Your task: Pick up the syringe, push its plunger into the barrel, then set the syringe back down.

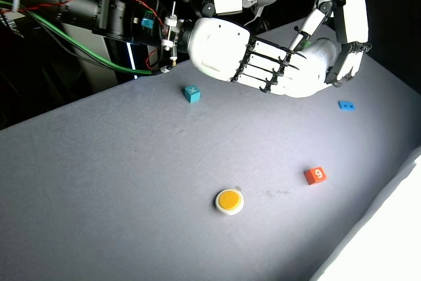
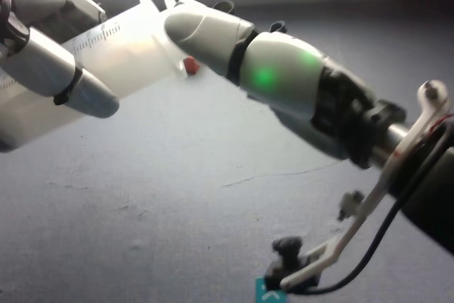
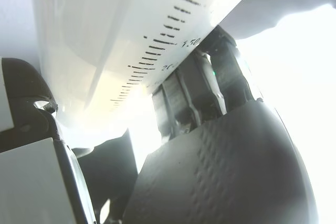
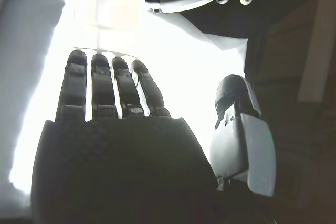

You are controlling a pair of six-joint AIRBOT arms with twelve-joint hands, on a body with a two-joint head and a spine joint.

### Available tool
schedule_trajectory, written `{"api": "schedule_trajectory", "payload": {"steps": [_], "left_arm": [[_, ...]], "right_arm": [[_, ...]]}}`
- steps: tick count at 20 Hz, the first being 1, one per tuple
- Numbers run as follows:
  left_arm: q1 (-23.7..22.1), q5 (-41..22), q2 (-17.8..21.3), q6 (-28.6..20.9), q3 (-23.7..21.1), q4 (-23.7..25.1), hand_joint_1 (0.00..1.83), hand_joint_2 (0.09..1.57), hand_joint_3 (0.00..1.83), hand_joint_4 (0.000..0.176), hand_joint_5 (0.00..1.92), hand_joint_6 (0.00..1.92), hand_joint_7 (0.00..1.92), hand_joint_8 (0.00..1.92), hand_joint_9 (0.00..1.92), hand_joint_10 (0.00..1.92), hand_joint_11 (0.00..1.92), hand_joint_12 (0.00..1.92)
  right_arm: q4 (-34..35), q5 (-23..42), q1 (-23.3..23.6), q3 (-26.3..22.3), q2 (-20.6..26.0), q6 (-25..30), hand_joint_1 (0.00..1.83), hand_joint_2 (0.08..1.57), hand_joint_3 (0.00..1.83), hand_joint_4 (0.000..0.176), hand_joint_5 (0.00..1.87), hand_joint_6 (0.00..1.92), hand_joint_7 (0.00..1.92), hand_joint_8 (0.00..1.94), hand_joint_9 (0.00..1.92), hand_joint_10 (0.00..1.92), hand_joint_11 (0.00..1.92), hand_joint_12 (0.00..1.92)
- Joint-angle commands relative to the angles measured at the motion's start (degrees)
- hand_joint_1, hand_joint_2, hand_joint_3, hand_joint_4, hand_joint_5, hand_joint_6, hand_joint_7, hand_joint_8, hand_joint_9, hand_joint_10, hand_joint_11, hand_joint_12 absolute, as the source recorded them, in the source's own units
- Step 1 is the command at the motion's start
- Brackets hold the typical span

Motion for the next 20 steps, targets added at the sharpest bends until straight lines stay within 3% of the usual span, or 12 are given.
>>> {"api": "schedule_trajectory", "payload": {"steps": [1, 6, 7, 8, 10, 12, 15, 20], "left_arm": [[-0.66, -4.9, -0.17, -0.46, 0.08, 1.41, 1.22, 1.12, 0.0, 0.0, 0.92, 1.03, 1.02, 1.04, 0.8, 1.19, 0.48, 1.59], [0.4, -3.43, -0.41, -0.45, -0.14, 3.31, 1.21, 1.13, 0.0, 0.0, 0.92, 1.04, 0.98, 1.1, 0.77, 1.21, 0.46, 1.61], [0.52, -3.32, -0.49, -0.45, -0.14, 3.61, 1.21, 1.13, 0.0, 0.008, 0.91, 1.08, 0.98, 1.08, 0.77, 1.22, 0.45, 1.61], [0.77, -2.93, -0.69, -0.45, -0.14, 4.47, 1.21, 1.13, 0.0, 0.0, 0.91, 1.07, 0.98, 1.1, 0.77, 1.22, 0.44, 1.61], [1.66, -2.32, -1.09, -0.45, -0.28, 5.92, 1.21, 1.14, 0.0, 0.0, 0.9, 1.07, 0.98, 1.1, 0.77, 1.22, 0.42, 1.62], [2.6, -2.24, -1.8, -0.45, -0.36, 8.0, 1.22, 1.12, 0.0, 0.008, 0.93, 1.05, 1.01, 1.03, 0.8, 1.17, 0.46, 1.56], [5.25, -2.23, -3.21, -0.46, 0.01, 10.51, 1.21, 1.13, 0.0, 0.008, 0.91, 1.08, 1.0, 1.04, 0.79, 1.16, 0.45, 1.57], [11.93, -4.37, -6.89, -0.45, 3.63, 15.34, 1.21, 1.12, 0.0, 0.018, 0.92, 1.11, 1.02, 0.98, 0.82, 1.14, 0.47, 1.56]], "right_arm": [[-4.71, 4.85, 0.9, -0.2, 1.24, 1.02, 0.0, 1.14, 0.0, 0.0, 0.0, 0.0, 0.0, 0.0, 0.0, 0.0, 0.0, 0.0], [-9.26, 4.09, -0.5, -0.23, 6.78, 2.24, 0.0, 1.15, 0.01, 0.0, 0.0, 0.0, 0.0, 0.0, 0.0, 0.0, 0.0, 0.0], [-10.18, 3.99, -1.19, -0.23, 8.07, 2.21, 0.0, 1.15, 0.0, 0.0, 0.0, 0.0, 0.0, 0.0, 0.0, 0.0, 0.0, 0.0], [-11.91, 3.4, -2.5, -0.22, 9.78, 1.65, 0.0, 1.15, 0.0, 0.0, 0.0, 0.0, 0.0, 0.0, 0.0, 0.0, 0.0, 0.0], [-15.03, 3.36, -5.0, -0.34, 12.07, 0.88, 0.0, 1.15, 0.01, 0.0, 0.0, 0.0, 0.0, 0.0, 0.0, 0.0, 0.0, 0.0], [-17.29, 2.39, -7.91, -0.69, 14.28, 0.64, 0.0, 1.14, 0.0, 0.0, 0.0, 0.0, 0.0, 0.0, 0.0, 0.0, 0.0, 0.0], [-22.13, 0.41, -9.65, -0.67, 16.66, -0.85, 0.0, 1.15, 0.0, 0.0, 0.0, 0.0, 0.0, 0.0, 0.0, 0.0, 0.0, 0.0], [-23.06, -2.12, -9.31, -0.67, 17.18, -3.96, 0.0, 1.15, 0.01, 0.0, 0.0, 0.0, 0.0, 0.0, 0.0, 0.0, 0.0, 0.0]]}}
